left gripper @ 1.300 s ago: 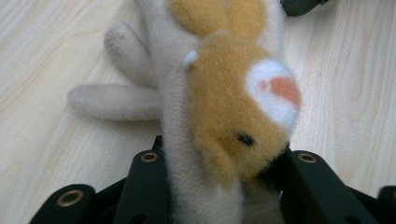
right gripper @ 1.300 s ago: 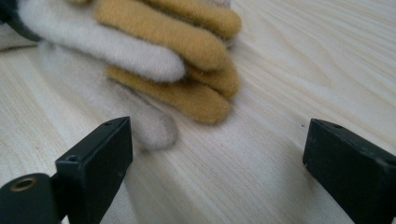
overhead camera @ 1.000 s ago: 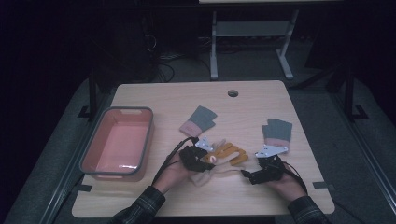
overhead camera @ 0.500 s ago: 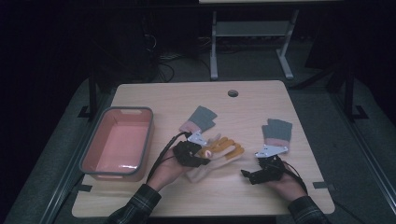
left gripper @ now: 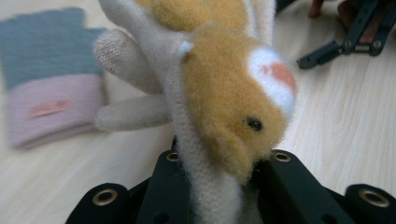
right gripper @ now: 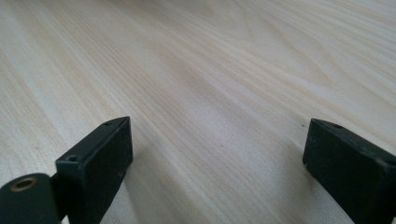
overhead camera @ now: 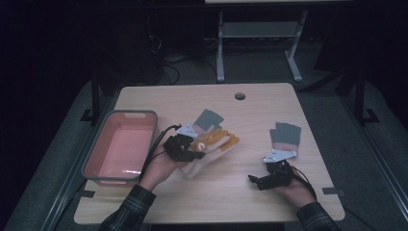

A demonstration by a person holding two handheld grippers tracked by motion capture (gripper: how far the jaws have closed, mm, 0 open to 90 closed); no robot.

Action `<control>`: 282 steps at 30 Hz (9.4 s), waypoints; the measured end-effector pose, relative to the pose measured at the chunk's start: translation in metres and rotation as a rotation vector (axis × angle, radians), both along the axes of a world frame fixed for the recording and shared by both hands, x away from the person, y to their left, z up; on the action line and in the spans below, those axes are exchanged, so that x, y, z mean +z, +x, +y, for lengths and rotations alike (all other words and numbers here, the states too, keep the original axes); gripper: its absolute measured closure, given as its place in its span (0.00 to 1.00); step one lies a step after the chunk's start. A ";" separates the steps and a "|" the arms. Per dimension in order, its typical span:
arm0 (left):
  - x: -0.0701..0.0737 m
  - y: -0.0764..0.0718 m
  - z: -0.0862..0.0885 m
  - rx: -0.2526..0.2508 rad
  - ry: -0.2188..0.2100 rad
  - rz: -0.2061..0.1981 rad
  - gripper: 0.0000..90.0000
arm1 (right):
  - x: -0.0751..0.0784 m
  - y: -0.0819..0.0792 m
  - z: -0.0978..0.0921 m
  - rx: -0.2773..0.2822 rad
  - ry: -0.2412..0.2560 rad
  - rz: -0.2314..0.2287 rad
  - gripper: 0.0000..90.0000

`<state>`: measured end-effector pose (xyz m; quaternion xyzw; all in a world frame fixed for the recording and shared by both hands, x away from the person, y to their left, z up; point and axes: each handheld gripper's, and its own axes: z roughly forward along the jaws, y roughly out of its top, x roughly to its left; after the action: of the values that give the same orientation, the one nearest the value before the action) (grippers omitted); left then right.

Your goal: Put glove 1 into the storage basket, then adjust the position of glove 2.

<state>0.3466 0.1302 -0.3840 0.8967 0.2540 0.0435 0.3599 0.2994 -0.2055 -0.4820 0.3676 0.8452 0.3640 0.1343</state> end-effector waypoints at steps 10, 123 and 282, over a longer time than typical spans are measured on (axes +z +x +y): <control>0.031 0.008 0.030 0.068 0.002 -0.039 0.86 | 0.000 0.000 0.000 -0.001 0.001 -0.001 0.09; 0.018 0.021 0.164 0.405 0.038 -0.004 0.14 | 0.000 -0.001 0.001 0.005 0.000 -0.004 0.09; -0.094 -0.039 0.026 0.041 -0.009 -0.118 0.14 | 0.029 -0.034 0.013 0.121 -0.043 0.109 1.00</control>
<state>0.3078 0.1564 -0.4777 0.8855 0.2509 0.1027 0.3774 0.2654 -0.1921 -0.4532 0.3320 0.8795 0.3329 0.0737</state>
